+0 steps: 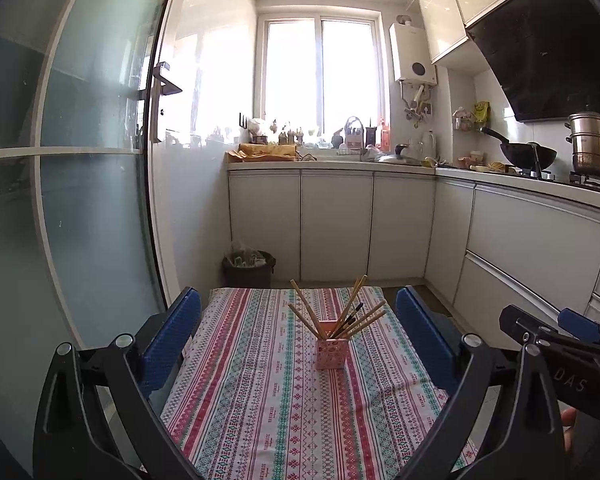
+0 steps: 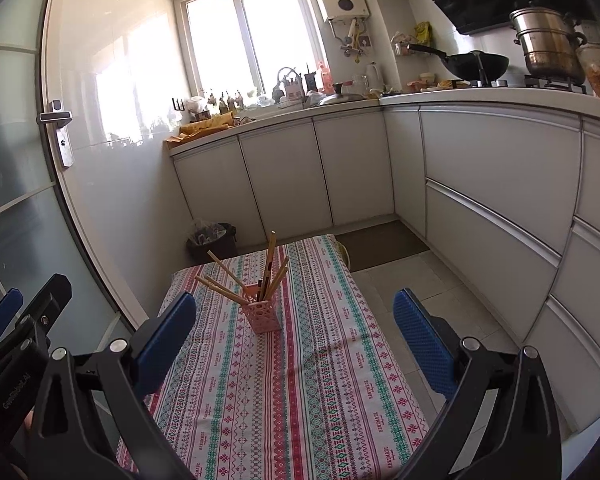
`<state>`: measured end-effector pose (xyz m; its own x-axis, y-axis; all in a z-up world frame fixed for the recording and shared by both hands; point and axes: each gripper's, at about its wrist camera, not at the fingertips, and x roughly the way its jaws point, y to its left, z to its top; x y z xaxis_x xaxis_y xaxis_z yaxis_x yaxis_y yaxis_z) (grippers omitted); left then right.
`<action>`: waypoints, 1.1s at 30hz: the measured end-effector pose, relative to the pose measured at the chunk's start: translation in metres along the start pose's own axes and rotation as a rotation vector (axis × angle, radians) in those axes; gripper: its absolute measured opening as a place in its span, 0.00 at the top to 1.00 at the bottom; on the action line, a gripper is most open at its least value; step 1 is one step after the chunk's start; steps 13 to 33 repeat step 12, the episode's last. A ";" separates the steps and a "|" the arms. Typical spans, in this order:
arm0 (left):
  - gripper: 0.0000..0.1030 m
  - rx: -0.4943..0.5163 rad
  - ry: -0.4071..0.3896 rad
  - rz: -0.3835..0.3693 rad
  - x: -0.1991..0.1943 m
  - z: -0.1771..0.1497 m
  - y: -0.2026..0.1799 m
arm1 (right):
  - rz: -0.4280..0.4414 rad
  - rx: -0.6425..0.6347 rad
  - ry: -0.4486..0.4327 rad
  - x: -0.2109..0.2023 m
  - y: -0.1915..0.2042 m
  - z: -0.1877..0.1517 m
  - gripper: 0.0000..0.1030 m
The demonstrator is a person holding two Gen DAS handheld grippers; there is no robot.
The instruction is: Organize utensils
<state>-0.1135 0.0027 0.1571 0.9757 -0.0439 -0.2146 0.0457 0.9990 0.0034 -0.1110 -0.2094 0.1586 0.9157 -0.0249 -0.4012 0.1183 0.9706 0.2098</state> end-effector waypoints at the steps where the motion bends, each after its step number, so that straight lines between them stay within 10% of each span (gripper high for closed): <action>1: 0.19 -0.002 -0.005 -0.007 0.000 0.000 0.000 | 0.001 0.003 0.000 0.000 -0.001 0.000 0.07; 4: 0.39 -0.032 -0.015 -0.057 -0.001 0.002 0.005 | -0.002 0.007 -0.006 -0.002 -0.002 -0.001 0.07; 6: 0.05 -0.037 -0.024 -0.043 -0.001 0.003 0.006 | 0.000 0.013 -0.010 -0.003 -0.004 -0.001 0.07; 33: 0.07 -0.039 -0.024 0.027 0.001 0.005 0.006 | 0.002 0.029 -0.015 -0.004 -0.007 0.000 0.07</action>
